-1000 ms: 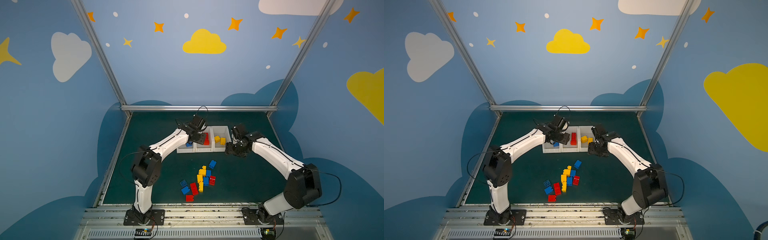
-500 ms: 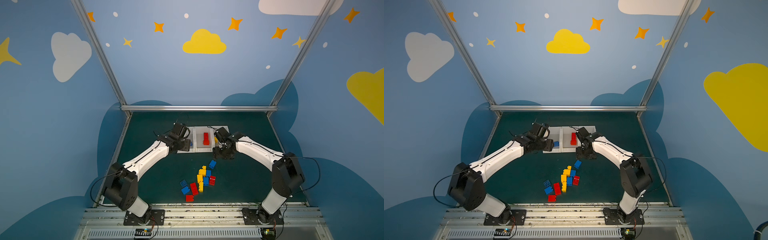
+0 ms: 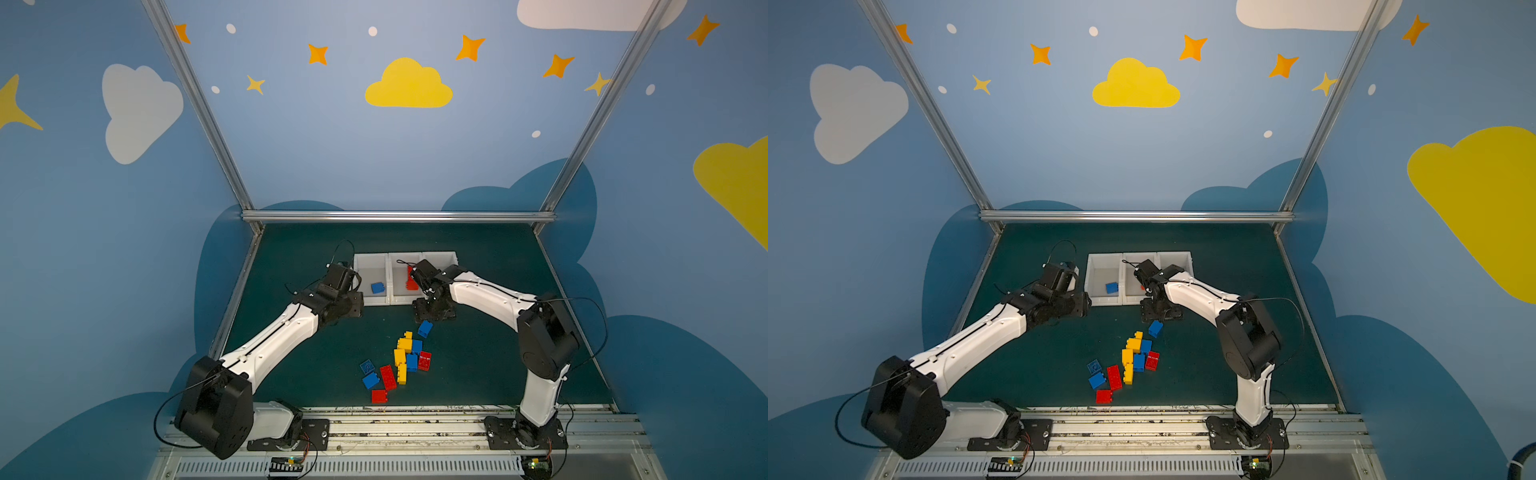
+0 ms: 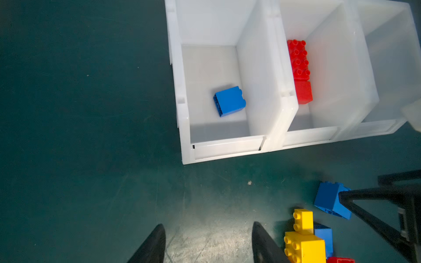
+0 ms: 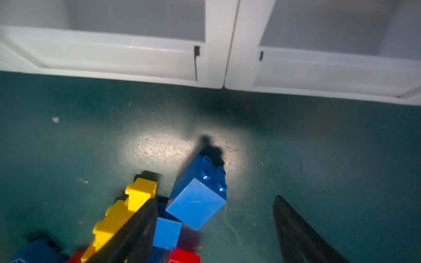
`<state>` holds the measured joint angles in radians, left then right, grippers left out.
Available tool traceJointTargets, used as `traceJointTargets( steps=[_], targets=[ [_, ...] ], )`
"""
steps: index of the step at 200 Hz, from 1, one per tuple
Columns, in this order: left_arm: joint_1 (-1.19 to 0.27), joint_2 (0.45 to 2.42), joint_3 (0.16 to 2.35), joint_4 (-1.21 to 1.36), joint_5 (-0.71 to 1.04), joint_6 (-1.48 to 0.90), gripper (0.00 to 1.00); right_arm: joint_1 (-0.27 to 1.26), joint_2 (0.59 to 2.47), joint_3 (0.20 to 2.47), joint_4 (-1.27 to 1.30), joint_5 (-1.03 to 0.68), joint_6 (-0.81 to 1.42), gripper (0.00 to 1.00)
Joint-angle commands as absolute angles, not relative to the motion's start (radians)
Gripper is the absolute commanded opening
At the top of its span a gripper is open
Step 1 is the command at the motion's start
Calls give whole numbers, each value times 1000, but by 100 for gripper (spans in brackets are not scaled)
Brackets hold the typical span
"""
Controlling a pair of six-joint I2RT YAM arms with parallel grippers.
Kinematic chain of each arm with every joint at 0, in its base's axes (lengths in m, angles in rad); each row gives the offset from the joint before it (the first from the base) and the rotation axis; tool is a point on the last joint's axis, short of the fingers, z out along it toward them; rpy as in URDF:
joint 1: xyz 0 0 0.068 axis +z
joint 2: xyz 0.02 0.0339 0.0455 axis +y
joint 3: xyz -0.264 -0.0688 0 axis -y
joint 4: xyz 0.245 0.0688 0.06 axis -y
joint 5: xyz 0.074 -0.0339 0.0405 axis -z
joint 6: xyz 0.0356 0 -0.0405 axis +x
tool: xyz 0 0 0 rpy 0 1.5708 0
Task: Sort the legos into containers by color
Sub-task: 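Grasp a blue brick with the right gripper while the left gripper withdraws, then carry the blue brick with the right gripper into the blue compartment and release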
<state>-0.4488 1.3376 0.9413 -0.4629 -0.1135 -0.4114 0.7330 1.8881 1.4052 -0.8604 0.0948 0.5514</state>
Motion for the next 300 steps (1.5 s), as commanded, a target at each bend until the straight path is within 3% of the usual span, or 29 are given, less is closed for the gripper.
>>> traceJointTargets(
  steps=[1, 99, 124, 173, 201, 260, 300],
  targets=[
    [-443, 1318, 936, -447, -118, -423, 61, 741, 1917, 1433, -882, 108, 569, 80],
    [-443, 1322, 912, -429, -98, -440, 61, 730, 1888, 1323, -856, 90, 589, 74],
    [-443, 1327, 913, -431, -91, -443, 61, 730, 1890, 1319, -845, 76, 590, 63],
    [-443, 1315, 902, -435, -103, -449, 61, 731, 1882, 1312, -818, 50, 579, 34],
    [-443, 1306, 892, -439, -114, -456, 61, 735, 1873, 1331, -819, 27, 571, 26],
    [-431, 1254, 852, -465, -140, -463, 61, 763, 1896, 1594, -906, 16, 493, 23],
    [-425, 1201, 804, -453, -143, -481, 61, 772, 2011, 1863, -932, -18, 400, 23]
  ],
)
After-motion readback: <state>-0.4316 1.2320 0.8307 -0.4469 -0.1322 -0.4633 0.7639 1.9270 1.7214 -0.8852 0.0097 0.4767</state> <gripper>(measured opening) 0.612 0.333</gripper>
